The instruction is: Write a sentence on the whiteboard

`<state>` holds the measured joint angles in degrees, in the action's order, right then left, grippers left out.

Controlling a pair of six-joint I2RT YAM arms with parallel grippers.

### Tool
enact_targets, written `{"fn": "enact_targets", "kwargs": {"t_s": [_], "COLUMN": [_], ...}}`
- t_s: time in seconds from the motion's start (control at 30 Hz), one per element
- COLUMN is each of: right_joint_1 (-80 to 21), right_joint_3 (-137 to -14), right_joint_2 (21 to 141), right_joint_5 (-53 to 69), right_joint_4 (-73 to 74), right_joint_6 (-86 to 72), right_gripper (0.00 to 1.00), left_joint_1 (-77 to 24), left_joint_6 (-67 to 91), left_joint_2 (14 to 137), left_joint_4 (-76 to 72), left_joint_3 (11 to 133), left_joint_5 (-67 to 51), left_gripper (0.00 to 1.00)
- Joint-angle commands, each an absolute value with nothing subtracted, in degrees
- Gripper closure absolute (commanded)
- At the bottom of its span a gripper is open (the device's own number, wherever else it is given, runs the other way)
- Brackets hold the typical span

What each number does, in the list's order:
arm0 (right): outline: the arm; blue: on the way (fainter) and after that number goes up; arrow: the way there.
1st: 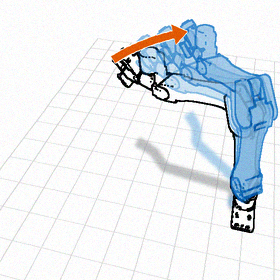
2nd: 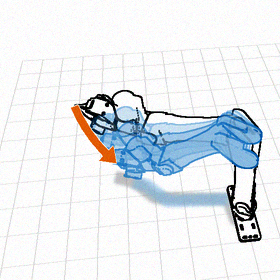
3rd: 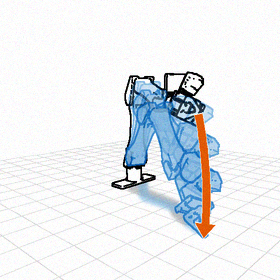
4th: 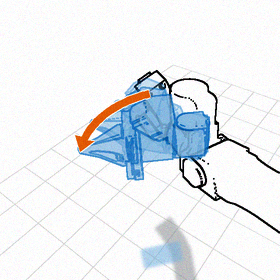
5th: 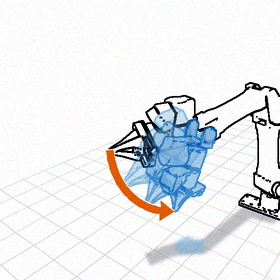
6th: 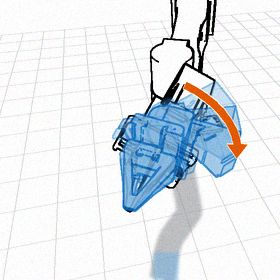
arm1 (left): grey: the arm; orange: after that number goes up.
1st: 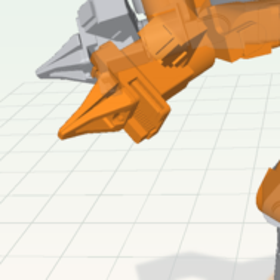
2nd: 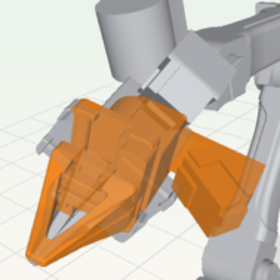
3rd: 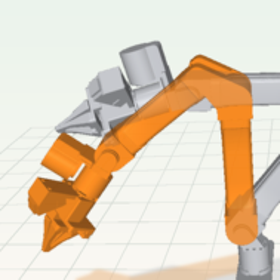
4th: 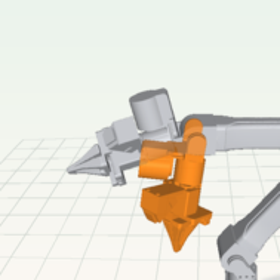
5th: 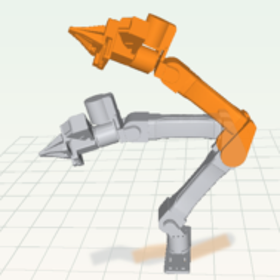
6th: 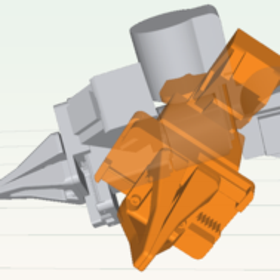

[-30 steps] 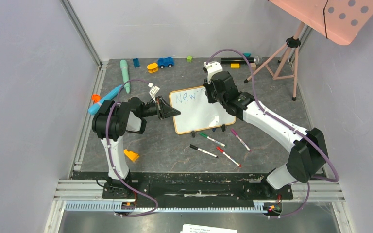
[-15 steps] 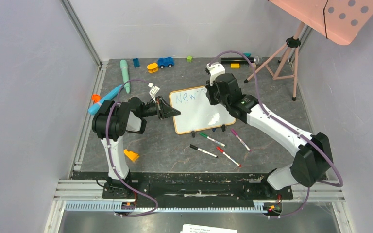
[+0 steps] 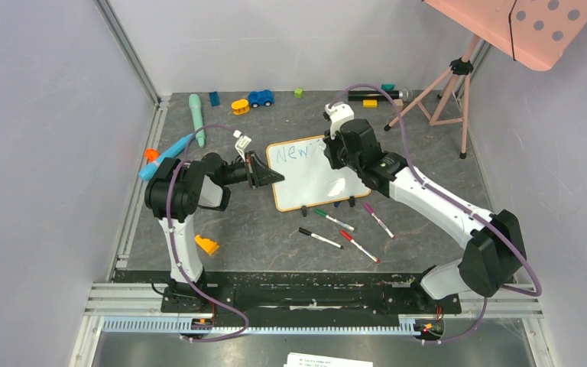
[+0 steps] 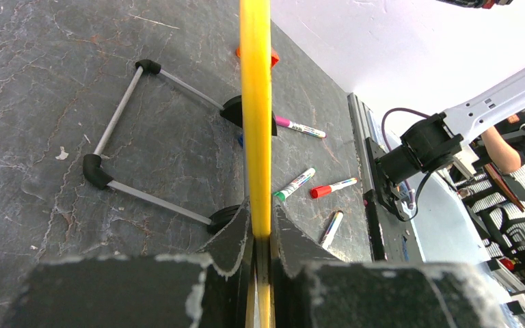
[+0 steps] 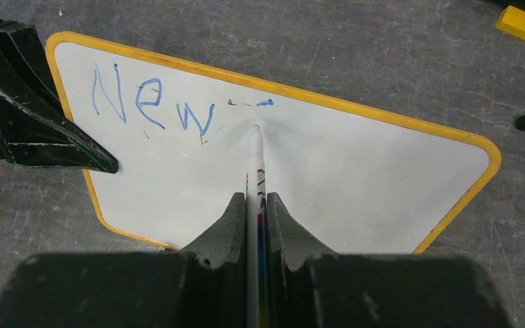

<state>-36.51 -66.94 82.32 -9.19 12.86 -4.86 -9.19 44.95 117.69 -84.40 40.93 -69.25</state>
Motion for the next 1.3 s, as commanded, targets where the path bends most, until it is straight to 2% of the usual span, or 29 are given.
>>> {"fn": "enact_targets", "kwargs": {"t_s": [0.0,1.27], "right_joint_1": [-36.3,-36.0], "right_joint_3": [-69.4,-71.8], "right_joint_2": [83.7,86.0], "right_joint_5": [-8.1,-12.9], "right_joint_4": [10.7,12.9], "right_joint_6": [-3.8,-3.4], "right_gripper": [1.0,1.0], "left_joint_1": [-9.8,-9.8], "left_joint_6": [40.9,40.8], "left_joint_2": [115.9,116.0], "left_joint_4": [-89.2,-89.2], "left_joint_3": [41.0,41.0], "left_joint_5": [-70.7,-70.5], "left_gripper": [0.98,0.98]}}
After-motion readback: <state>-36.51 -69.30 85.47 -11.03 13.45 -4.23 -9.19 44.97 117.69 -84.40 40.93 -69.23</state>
